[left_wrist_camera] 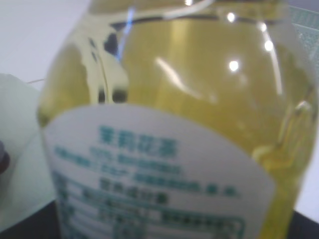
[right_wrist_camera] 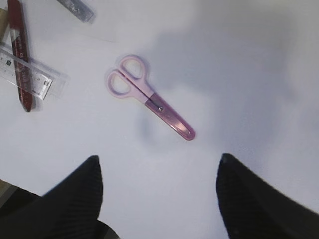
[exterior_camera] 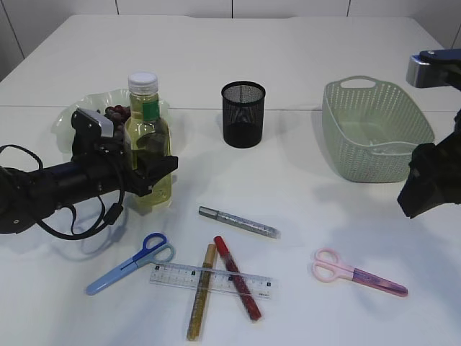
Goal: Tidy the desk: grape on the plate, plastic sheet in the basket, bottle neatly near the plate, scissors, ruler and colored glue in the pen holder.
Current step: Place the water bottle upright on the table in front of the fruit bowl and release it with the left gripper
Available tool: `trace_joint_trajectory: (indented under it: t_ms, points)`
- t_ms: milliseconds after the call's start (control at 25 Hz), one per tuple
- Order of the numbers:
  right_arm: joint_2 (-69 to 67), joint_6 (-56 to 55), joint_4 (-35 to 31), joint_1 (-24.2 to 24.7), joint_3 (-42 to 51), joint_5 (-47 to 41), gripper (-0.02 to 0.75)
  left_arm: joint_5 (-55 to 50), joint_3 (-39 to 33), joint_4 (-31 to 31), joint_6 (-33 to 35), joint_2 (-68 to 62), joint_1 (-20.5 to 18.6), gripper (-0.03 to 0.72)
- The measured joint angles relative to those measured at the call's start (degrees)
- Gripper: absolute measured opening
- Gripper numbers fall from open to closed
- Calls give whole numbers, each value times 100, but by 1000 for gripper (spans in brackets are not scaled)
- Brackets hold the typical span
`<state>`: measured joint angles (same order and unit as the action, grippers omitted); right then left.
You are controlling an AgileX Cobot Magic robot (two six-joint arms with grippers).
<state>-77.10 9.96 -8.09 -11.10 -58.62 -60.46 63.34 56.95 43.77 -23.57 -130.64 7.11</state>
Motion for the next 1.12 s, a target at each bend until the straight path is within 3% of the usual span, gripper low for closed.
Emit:
trace_joint_trajectory:
  t_ms: [840, 1120]
  points:
    - [0, -8, -12, 0, 0, 58, 552, 130, 14, 11, 15, 0, 0, 591]
    - [0, -8, -24, 0, 0, 58, 552, 150, 14, 84, 24, 89, 0, 595]
